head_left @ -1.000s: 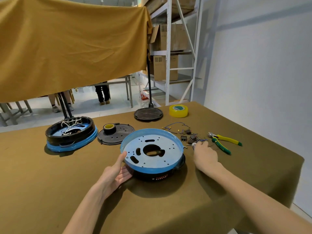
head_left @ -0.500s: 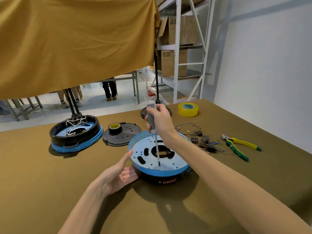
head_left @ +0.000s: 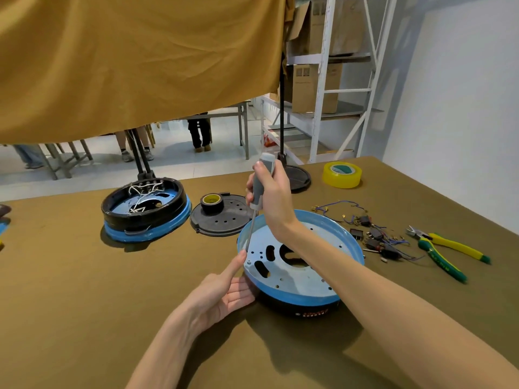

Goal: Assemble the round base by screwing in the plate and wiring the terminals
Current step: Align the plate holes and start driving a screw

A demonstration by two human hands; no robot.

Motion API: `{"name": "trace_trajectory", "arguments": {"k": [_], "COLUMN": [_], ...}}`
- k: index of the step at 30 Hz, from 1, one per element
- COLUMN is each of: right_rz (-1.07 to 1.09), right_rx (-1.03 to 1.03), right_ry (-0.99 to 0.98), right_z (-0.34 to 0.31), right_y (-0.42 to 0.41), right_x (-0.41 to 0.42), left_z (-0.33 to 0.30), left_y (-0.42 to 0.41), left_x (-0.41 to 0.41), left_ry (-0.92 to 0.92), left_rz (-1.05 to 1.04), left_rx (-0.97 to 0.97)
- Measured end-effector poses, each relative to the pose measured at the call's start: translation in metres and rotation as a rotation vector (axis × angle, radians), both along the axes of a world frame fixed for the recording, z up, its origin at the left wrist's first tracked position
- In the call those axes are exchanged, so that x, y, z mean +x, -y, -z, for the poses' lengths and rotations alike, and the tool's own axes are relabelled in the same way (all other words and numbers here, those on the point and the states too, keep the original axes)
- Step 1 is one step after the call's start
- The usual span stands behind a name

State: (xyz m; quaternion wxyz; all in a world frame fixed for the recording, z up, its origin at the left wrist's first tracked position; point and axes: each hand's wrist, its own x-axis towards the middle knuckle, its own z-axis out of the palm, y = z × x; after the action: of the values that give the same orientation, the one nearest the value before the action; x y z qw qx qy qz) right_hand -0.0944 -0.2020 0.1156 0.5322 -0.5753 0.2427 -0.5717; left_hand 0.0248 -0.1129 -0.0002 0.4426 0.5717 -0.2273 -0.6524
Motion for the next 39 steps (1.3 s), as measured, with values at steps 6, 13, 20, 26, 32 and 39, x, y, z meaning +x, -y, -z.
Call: {"name": "trace_trajectory", "arguments": {"k": [6, 13, 20, 26, 32, 39], "right_rz": [-0.001, -0.004, -0.006, -0.016, -0.031, 0.013], "right_rx": [-0.071, -0.098, -0.084, -0.096, -0.106, -0.141], "right_ry": [-0.064, -0.065, -0.056, -0.065, -0.079, -0.297], "right_z": [0.012, 0.013, 0.012, 0.012, 0.015, 0.004], "right_y": [-0.001, -0.002, -0.002, 0.001, 0.000, -0.002], "right_x": [0.001, -0.007, -0.006, -0.005, -0.005, -0.008], "left_z": [0.000, 0.000, -0.003, -0.002, 0.000, 0.002], "left_y": [-0.001, -0.001, -0.003, -0.002, 0.000, -0.001], "left_x": [0.000, -0.002, -0.004, -0.003, 0.000, 0.000], "left_ry": [-0.002, 0.018, 0.018, 0.012, 0.001, -0.012], "left_rz": [0.002, -0.006, -0.014, -0.007, 0.002, -0.002], "left_rx": [0.001, -0.013, -0.014, -0.012, -0.004, -0.016]}}
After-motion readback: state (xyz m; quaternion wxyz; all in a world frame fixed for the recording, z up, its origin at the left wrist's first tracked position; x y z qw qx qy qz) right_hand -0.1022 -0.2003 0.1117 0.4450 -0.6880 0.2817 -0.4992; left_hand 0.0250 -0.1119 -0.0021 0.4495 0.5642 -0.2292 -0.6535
